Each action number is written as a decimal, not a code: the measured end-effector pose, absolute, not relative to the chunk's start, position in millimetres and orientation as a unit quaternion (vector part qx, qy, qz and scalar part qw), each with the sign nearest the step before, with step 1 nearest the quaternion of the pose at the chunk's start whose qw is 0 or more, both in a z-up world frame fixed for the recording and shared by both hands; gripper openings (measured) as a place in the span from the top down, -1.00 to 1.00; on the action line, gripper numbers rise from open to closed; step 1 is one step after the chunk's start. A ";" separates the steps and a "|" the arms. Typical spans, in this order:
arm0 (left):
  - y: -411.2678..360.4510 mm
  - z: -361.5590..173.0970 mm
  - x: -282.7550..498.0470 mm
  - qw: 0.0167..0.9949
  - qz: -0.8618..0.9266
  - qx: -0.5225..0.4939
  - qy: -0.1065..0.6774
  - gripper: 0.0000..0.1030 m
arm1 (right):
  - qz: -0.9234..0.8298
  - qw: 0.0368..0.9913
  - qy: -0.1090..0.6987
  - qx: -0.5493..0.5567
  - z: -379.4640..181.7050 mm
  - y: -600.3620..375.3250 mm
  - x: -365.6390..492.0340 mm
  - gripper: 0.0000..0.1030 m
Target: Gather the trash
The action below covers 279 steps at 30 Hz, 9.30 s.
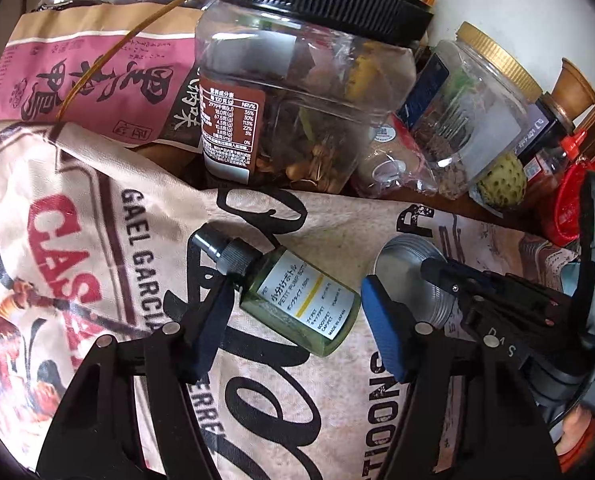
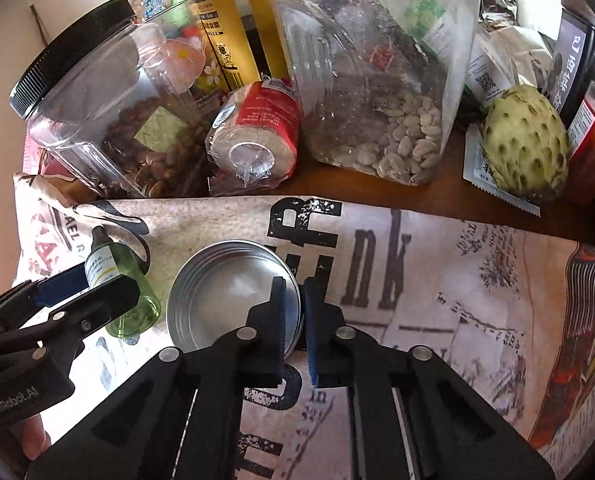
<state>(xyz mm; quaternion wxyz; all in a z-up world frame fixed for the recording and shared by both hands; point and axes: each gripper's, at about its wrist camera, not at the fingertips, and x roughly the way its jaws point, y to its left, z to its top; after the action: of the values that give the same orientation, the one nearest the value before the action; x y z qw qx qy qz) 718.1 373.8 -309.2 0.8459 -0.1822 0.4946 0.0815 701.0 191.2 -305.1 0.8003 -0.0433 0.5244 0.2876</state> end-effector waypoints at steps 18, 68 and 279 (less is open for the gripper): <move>327.5 -279.0 695.7 0.844 0.076 -0.162 0.505 0.84 | 0.269 0.831 0.487 -0.013 -236.7 117.6 664.2 0.94; 91.3 -62.5 470.9 0.932 0.104 -0.111 0.330 0.20 | 0.285 0.897 0.337 -0.004 -82.7 -134.7 485.2 0.94; 13.2 5.7 -41.4 0.977 -0.010 -0.046 0.210 -1.00 | 0.225 0.951 0.214 -0.008 -13.8 -203.9 -1.7 -0.99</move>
<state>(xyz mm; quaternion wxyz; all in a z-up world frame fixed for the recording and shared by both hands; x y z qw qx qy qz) -41.4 13.2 5.7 0.9765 -0.0455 0.2103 -0.0096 -1.7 -203.9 -13.8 0.9506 -0.0075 0.2137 0.2249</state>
